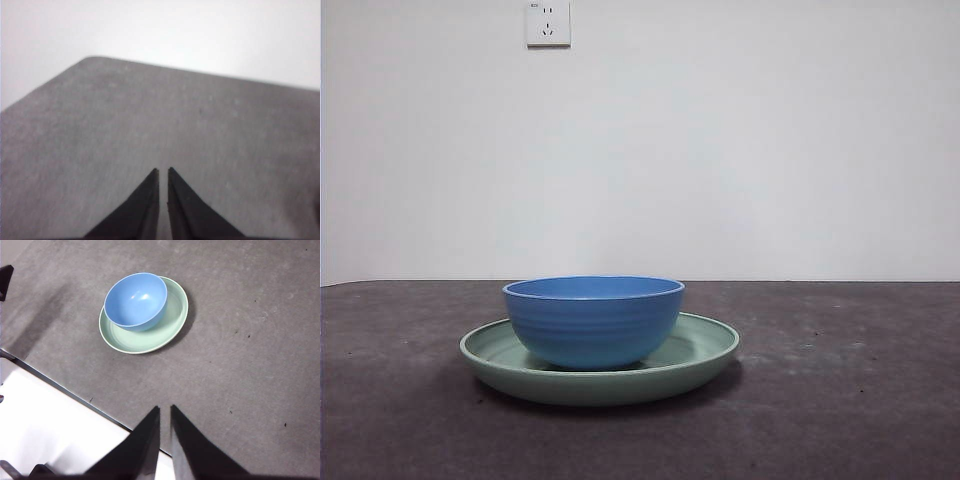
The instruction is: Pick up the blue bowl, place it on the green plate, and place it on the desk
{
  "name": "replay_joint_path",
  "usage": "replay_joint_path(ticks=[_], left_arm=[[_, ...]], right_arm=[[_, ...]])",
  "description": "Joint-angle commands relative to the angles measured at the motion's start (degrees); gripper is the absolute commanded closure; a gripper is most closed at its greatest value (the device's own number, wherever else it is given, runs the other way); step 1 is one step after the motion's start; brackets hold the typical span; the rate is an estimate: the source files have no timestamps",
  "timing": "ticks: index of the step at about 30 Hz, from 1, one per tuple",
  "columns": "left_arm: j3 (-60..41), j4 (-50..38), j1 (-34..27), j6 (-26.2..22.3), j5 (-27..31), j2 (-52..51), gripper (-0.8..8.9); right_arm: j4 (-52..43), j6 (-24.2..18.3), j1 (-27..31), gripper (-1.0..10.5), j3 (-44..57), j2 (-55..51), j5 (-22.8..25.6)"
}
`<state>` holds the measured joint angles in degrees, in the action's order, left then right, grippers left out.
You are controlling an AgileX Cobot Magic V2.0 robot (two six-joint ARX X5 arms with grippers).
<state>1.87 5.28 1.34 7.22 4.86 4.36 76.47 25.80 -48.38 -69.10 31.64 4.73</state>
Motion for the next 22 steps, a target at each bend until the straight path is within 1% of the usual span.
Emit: replay_joint_path(ticks=[1,3,7,11,22], left_arm=[[-1.2,2.9,-0.5,-3.9,0.3,-0.5,7.86],[-1.2,5.5,-0.9,-4.6,0.3,-1.3,7.85],[-1.2,5.4,-1.1,-4.6,0.2,-4.1,7.85],[-1.2,3.7,-1.0,-4.7,0.2,-4.2,7.86],[-1.2,3.7,-1.0,-4.7,0.2,-4.2,7.85]], right_arm=[[1.6,0.3,-0.6,9.2,-0.7,0.3,0.3],[1.6,0.3,-0.6,9.2,-0.7,0.3,0.3],[1.6,0.3,-0.6,9.2,-0.7,0.3,0.3],[1.5,0.3,-0.6,9.2,-0.7,0.3,0.2],[1.6,0.3,-0.6,9.2,-0.7,0.3,0.3]])
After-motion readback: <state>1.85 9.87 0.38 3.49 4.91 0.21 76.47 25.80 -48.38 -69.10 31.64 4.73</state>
